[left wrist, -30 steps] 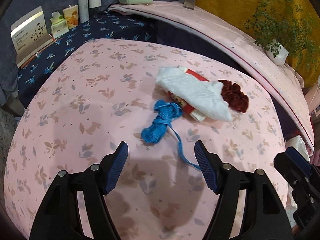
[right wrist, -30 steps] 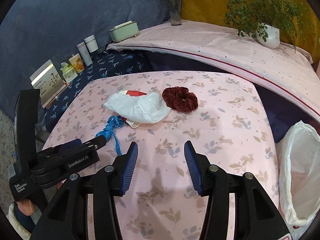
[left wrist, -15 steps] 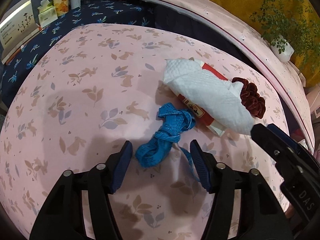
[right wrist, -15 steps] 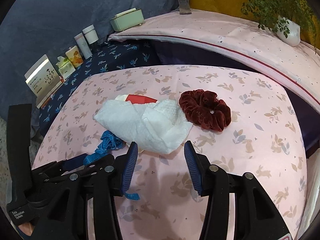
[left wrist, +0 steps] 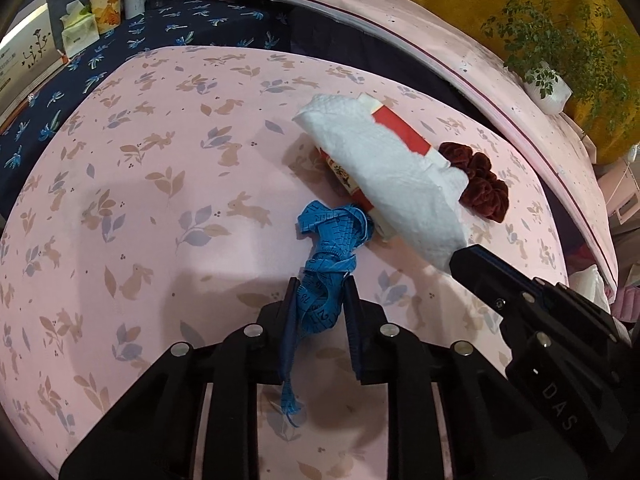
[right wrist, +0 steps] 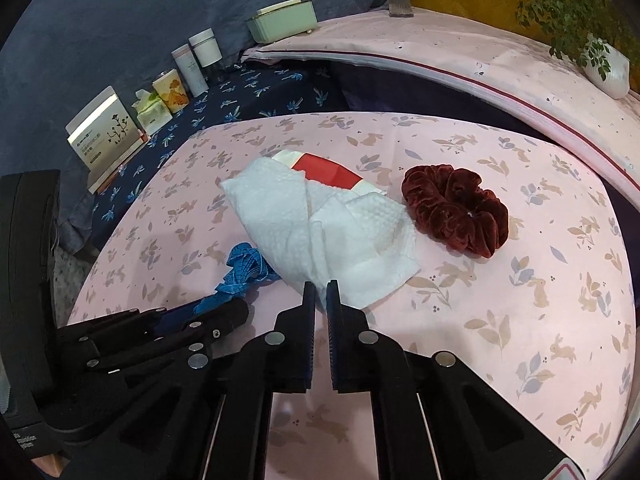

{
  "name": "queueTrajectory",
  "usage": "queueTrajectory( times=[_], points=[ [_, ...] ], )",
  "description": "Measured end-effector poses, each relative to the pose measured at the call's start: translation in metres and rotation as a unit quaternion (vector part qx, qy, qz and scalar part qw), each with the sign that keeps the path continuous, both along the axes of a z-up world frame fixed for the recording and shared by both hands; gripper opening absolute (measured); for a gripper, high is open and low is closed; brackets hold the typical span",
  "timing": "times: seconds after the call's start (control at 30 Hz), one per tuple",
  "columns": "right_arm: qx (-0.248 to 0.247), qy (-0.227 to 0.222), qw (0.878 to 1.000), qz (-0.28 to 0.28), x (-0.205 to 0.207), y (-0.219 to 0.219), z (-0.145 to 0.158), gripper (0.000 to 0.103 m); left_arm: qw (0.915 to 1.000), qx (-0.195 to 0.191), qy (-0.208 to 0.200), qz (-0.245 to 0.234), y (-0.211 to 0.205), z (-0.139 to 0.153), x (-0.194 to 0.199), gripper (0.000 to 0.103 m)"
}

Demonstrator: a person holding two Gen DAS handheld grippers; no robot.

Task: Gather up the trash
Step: 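Grasp the blue rope with the left gripper while the right grasps the white wipe, then carry the rope and wipe over the bin and open both grippers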

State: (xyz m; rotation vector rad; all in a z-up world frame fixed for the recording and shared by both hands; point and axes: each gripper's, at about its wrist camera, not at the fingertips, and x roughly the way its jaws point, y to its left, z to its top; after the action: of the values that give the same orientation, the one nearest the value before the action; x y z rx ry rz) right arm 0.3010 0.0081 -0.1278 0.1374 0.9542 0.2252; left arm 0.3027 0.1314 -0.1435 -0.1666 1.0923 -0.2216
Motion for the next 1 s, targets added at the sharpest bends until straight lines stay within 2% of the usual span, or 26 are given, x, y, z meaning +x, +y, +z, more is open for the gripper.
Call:
queueTrajectory(
  times=[0.5, 1.0],
  points=[
    [0.016, -0.043, 0.998, -0.043, -0.069, -0.05, 0.052, 0.004, 0.9983, -0.005, -0.042, -0.041, -0.052, 0.051, -0.053, 0.019],
    [0.024, -0.092, 0.987, -0.132, -0.147, -0.153, 0.096, 0.003, 0.9902, 0.0, -0.078, -0.115, -0.147, 0.093, -0.109, 0.019]
  ],
)
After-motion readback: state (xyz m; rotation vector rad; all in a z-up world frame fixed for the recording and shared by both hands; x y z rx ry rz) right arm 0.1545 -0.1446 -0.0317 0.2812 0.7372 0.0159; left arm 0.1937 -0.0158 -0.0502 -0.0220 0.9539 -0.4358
